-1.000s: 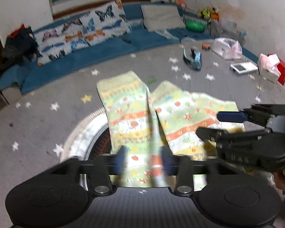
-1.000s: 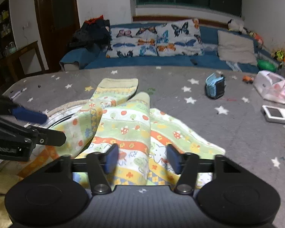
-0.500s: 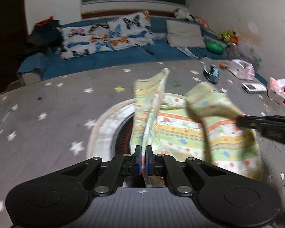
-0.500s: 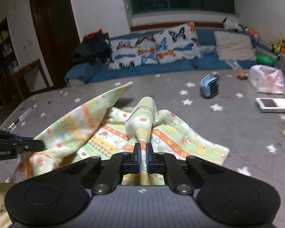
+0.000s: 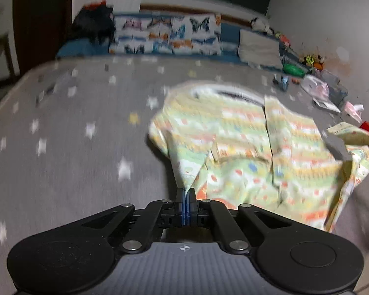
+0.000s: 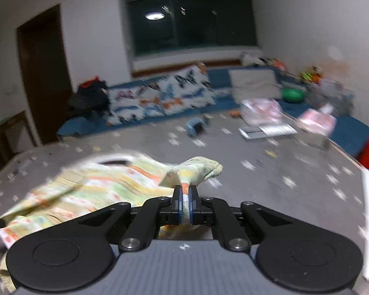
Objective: Fold clothes
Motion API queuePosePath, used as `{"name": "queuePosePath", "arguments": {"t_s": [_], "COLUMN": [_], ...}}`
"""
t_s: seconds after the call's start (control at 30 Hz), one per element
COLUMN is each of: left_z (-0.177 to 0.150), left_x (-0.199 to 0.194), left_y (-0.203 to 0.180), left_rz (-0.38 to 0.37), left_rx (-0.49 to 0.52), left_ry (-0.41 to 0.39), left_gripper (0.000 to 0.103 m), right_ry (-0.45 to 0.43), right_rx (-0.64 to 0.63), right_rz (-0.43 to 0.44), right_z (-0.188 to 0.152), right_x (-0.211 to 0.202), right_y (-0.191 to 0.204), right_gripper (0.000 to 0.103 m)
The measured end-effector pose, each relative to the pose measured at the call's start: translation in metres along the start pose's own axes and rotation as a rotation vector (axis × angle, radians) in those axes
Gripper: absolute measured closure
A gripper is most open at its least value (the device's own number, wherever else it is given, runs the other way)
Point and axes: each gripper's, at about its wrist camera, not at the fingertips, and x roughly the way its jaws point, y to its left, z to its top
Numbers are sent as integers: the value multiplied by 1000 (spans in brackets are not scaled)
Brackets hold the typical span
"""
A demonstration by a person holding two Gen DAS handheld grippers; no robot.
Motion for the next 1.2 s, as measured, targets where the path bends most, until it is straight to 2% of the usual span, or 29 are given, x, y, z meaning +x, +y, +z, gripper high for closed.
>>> {"name": "queuePosePath", "arguments": {"t_s": [0.1, 0.17, 0.33, 0.4, 0.5, 0.7, 0.83, 1.0, 1.1, 1.2], "left_z": [-16, -14, 5, 14, 30, 57, 70, 79, 80, 81], "left_x": [-4, -8, -21, -25, -16, 43, 84, 116, 120, 122], "left_y": [-4, -4, -6, -12, -22, -54, -63, -64, -62, -61], "left_rz": [-9, -16, -39, -51, -126, -188, -173, -156, -138, -82], "left_rx": [27, 40, 71, 86, 87, 127, 117, 113, 121, 144], "left_ry": [51, 56, 12, -19, -27, 17, 50, 75, 51, 22], "left_gripper": [102, 101, 95, 89, 88, 88, 88, 89, 89, 90], "right_ry": [106, 148, 101, 74, 67, 155, 204, 254, 254, 253], "right_rx": [40, 65, 52, 36, 6, -34, -68, -70, -84, -107], "right_rz": [-79, -121, -156, -140, -81, 40, 45, 41, 37, 36], "right_z": [-20, -29, -24, -16, -4, 3, 3, 6, 10, 14], "right_x": [3, 2, -15, -16, -7, 49, 88, 122, 134, 143], "right_y": [-27, -41, -48, -41, -24, 6, 18, 19, 21, 27], "right_gripper": [97, 94, 89, 85, 83, 81, 77, 75, 74, 74]}}
